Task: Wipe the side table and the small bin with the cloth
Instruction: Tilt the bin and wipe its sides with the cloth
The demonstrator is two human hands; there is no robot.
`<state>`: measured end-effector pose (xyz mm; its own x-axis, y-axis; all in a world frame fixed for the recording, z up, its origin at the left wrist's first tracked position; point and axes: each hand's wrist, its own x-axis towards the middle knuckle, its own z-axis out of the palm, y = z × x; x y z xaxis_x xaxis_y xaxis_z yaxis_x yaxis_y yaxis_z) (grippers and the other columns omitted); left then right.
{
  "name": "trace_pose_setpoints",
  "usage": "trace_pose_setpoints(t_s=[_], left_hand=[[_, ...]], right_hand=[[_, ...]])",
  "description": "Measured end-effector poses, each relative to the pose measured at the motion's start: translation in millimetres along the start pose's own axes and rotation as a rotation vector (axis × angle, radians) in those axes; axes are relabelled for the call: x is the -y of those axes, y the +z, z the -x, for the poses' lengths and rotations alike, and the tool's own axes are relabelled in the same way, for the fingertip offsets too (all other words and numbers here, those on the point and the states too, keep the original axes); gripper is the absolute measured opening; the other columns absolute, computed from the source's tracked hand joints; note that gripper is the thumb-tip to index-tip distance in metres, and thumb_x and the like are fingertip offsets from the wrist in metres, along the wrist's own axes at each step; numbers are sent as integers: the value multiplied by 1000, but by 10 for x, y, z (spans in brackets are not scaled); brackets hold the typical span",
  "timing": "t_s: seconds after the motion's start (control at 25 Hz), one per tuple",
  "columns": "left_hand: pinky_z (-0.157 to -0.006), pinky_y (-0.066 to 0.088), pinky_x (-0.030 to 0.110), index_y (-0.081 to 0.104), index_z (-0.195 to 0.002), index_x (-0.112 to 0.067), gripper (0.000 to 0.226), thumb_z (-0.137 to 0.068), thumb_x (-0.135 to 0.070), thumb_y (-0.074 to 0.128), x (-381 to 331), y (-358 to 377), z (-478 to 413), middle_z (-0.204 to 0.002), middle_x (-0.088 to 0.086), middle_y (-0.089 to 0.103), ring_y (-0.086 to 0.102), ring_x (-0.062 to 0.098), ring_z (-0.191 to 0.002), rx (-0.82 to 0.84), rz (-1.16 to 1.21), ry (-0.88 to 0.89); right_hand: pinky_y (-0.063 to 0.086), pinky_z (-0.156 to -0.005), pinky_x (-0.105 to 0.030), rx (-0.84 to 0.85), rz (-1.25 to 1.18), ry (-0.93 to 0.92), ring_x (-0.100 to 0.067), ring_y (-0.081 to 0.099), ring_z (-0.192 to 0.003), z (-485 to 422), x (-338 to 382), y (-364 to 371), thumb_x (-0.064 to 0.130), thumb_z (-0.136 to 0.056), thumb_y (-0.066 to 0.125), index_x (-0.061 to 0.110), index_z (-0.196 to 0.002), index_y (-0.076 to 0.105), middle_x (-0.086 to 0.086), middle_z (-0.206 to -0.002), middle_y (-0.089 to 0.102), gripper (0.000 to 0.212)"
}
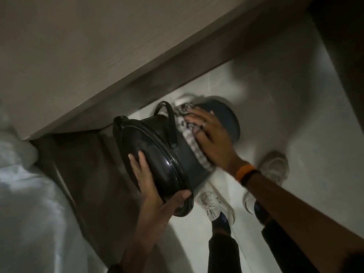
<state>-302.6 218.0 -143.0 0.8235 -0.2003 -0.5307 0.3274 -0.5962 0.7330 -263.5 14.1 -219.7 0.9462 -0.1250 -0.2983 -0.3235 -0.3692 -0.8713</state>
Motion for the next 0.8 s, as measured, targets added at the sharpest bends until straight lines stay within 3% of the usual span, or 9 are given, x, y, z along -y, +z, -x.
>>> trace_pose_setpoints(t_s=[0.12, 0.2, 0.32, 0.4, 0.48, 0.56, 0.64, 0.8], left_hand=[[-126, 12, 59, -5, -152, -64, 132, -57, -68, 86, 42, -46, 48, -160, -34, -33, -24, -5, -151, 75, -67, 19], [-125, 11, 64, -7, -150, -67, 133, -56, -64, 87, 7, -61, 52, -160, -32, -35, -27, -2, -151, 102, -105, 2], [-122, 7, 69, -8, -151, -66, 129, -56, -77, 78, 29, -95, 93, -162, -29, -34, -29, 8, -153, 146, -191, 21], [-120, 7, 74, -8, -153, -62, 125, -58, -85, 70, 109, -112, 140, -163, -27, -34, -28, 13, -154, 159, -222, 27], [-119, 3, 75, -7, -154, -60, 121, -61, -88, 65, 181, -79, 185, -164, -24, -34, -29, 14, -154, 177, -264, 49], [-118, -3, 72, -6, -155, -59, 117, -63, -90, 59, 186, 1, 226, -165, -21, -33, -28, 13, -154, 189, -333, 99], [-115, -9, 67, -5, -157, -56, 116, -65, -90, 57, 155, 91, 232, -166, -18, -33, -29, 14, -154, 190, -351, 112], [-115, -12, 69, -7, -155, -60, 118, -64, -78, 66, 177, 139, 297, -163, -21, -37, -32, 13, -153, 209, -384, 94]], right_hand=[[37, -126, -39, -5, 99, 253, -20, 65, -131, -393, -100, -221, 7, -107, 49, 11, -135, 69, -8, -141, 70, 35], [41, -120, -32, 89, 7, 171, -10, 70, -117, -355, 129, -190, 9, -106, 51, 8, -131, 71, -5, -130, 73, 32], [23, -129, -21, 209, -142, -47, -5, 50, -143, 40, 402, -36, 25, -100, 51, 14, -136, 69, -2, -151, 63, 42], [22, -131, -25, 247, -37, -105, -6, 45, -147, -16, 295, -32, 26, -105, 47, 16, -142, 63, -4, -155, 59, 42], [28, -130, -36, 302, 221, 12, -22, 47, -151, -323, 30, -102, 20, -112, 42, 12, -149, 55, -11, -159, 54, 40], [32, -127, -41, 363, 317, 268, -32, 45, -151, -555, -134, -264, 18, -114, 37, 6, -152, 50, -17, -161, 50, 41], [41, -122, -43, 336, 235, 295, -34, 54, -143, -520, -69, -273, 26, -113, 43, 6, -146, 57, -18, -152, 59, 41], [45, -115, -24, 158, -179, 23, -11, 63, -131, 35, 277, -87, 43, -101, 48, 25, -133, 68, 0, -140, 71, 42]])
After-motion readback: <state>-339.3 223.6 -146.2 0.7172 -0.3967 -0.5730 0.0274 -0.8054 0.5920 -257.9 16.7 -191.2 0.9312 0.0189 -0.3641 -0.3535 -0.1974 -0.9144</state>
